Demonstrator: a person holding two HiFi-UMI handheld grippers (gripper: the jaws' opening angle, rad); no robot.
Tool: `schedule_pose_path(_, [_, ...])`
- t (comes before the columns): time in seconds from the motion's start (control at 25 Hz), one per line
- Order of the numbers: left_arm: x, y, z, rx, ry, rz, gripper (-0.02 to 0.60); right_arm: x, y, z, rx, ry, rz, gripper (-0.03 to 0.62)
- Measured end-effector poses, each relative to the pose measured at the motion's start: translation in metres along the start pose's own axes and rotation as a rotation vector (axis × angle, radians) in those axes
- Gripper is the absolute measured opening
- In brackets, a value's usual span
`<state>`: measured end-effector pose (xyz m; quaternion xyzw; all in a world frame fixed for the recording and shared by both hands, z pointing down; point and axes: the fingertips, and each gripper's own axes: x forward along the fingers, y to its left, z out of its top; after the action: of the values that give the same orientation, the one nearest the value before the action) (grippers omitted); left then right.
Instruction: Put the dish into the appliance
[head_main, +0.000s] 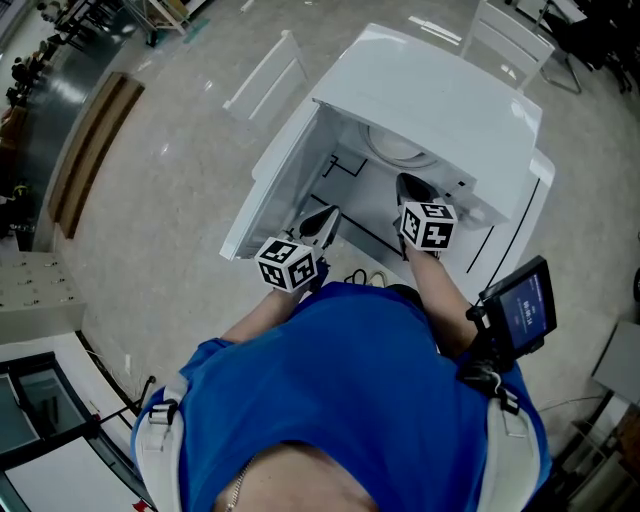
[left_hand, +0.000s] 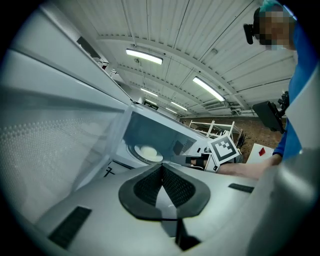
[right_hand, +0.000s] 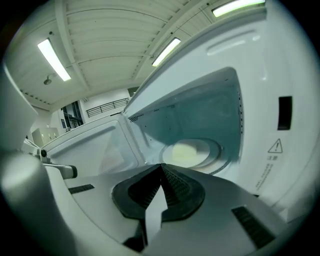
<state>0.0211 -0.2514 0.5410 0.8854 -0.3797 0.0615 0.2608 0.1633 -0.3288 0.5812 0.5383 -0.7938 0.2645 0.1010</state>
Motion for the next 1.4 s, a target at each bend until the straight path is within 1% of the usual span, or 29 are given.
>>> schedule_pose_path(0.2, [0.004,-0.004,-0.003,0.003,0.003,-0.007,0.006,-0.015,0.010,-0.004,-0.006,-0.007,0.030,0.003])
schedule_pose_path(0.36, [-0.001,-0.031,0.000,0.026,-0.002,-0.020,0.006,-0.049,0.013,-0.003,-0.016,-0.025,0.039,0.003])
schedule_pose_path(0.44, [-0.005,-0.040,-0.003,0.032,0.001,-0.028,0.006,-0.062,0.013,-0.009,-0.010,-0.027,0.035,0.003])
schedule_pose_path(0.84, [-0.022,-0.046,-0.009,0.048,0.026,-0.084,0.006,-0.094,0.034,-0.029,0.020,-0.035,-0.004,0.003])
schedule_pose_path(1.4, [-0.035,-0.060,-0.014,0.061,0.027,-0.128,0.006,-0.123,0.056,-0.039,0.023,-0.063,-0.017,0.003])
